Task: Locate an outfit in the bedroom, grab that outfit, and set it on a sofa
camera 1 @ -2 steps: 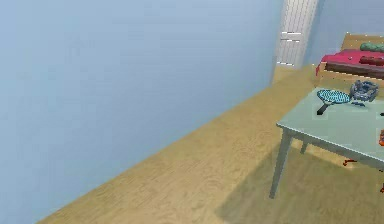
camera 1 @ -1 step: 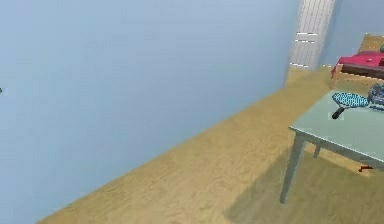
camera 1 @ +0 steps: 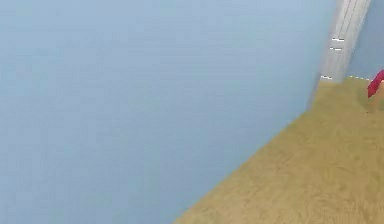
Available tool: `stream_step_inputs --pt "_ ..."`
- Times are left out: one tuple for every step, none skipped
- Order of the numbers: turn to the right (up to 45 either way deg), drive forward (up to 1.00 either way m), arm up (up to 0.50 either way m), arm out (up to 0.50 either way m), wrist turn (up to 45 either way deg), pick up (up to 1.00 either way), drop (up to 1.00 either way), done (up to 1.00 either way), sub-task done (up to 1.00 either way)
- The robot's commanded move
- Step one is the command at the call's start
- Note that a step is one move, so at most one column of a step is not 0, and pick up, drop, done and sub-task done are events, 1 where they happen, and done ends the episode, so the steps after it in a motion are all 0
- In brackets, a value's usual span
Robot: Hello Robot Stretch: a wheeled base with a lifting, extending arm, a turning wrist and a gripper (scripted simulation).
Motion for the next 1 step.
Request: stream_step_inputs --pt "0.0 0.50 0.00 0.00 0.0 0.00 0.00 0.00 0.00"
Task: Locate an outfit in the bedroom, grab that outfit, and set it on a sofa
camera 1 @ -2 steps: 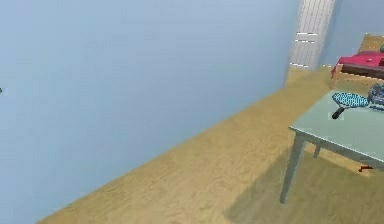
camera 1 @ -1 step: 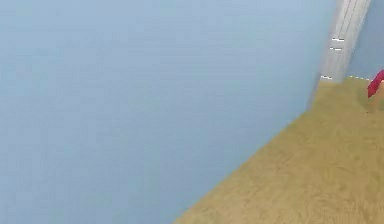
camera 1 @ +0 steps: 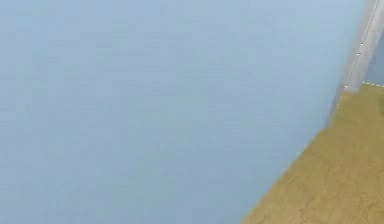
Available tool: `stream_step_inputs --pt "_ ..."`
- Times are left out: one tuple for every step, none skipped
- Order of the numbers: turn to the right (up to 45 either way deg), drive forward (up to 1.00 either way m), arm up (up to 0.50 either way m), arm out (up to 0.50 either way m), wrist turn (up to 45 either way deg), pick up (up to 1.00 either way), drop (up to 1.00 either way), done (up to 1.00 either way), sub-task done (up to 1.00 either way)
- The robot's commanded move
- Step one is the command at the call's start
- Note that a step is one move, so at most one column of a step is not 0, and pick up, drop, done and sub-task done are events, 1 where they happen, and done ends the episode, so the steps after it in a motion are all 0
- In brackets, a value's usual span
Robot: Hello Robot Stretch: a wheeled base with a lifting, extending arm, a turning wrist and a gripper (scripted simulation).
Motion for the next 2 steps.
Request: stream_step_inputs --pt "45.0 0.00 0.00 0.00 0.0 0.00 0.00 0.00 0.00" --pt "6.0 0.00 0.00 0.00 0.0 0.00 0.00 0.00 0.00"
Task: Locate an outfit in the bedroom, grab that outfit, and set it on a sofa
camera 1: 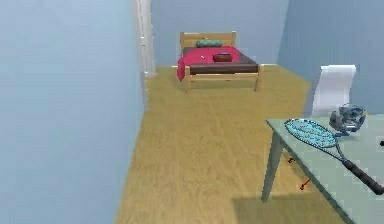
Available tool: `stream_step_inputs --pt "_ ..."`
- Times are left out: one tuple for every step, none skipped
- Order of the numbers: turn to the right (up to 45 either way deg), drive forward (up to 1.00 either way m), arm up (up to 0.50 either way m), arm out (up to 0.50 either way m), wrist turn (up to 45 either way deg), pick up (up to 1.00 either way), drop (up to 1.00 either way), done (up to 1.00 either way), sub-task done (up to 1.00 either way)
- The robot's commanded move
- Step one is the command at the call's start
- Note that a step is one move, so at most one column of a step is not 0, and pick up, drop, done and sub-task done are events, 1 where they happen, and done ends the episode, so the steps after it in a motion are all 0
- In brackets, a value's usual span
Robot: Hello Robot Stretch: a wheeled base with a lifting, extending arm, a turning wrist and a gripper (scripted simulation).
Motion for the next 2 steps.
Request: stream_step_inputs --pt "0.0 1.00 0.00 0.00 0.0 0.00 0.00 0.00 0.00" --pt "0.0 1.00 0.00 0.00 0.0 0.00 0.00 0.00 0.00"
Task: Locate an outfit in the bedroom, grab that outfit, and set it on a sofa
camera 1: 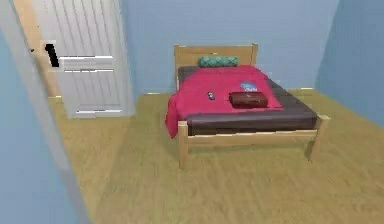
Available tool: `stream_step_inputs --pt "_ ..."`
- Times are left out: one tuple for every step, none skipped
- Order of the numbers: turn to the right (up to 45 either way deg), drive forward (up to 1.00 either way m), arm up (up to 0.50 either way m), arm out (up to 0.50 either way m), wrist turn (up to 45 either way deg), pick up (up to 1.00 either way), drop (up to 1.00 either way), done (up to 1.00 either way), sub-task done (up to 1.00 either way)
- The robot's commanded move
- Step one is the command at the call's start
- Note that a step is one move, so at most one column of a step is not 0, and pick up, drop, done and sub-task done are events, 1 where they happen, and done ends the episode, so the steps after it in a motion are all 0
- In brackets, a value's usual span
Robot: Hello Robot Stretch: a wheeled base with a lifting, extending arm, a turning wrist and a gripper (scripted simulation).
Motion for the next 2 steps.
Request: stream_step_inputs --pt "0.0 1.00 0.00 0.00 0.0 0.00 0.00 0.00 0.00" --pt "-45.0 0.00 0.00 0.00 0.0 0.00 0.00 0.00 0.00"
